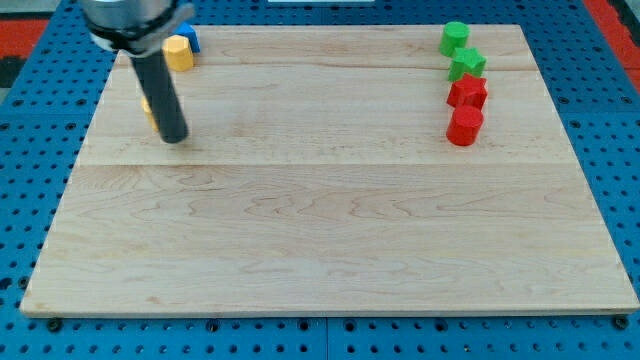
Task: Push the yellow heart to the up
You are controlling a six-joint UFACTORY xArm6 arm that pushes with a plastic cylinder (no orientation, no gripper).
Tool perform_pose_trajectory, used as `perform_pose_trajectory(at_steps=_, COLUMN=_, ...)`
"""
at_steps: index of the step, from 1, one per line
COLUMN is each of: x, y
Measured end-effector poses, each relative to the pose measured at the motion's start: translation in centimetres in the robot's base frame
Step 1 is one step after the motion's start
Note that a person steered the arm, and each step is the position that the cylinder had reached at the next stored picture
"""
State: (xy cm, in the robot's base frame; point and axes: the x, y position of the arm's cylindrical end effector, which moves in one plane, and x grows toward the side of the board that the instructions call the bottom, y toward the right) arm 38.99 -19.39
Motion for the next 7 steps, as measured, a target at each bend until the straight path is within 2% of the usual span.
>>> perform_pose_trajectory(at_steps=2, x=-7.7, y=-2.9)
perform_pose_trajectory(at_steps=3, x=-6.3, y=-2.9)
perform_pose_trajectory(at_steps=4, x=-5.6, y=-7.0)
perform_pose_trajectory(at_steps=5, x=-7.6, y=-8.8)
perform_pose_trajectory(at_steps=6, x=-8.4, y=-5.2)
perform_pose_trajectory(at_steps=7, x=-8.7, y=-5.0)
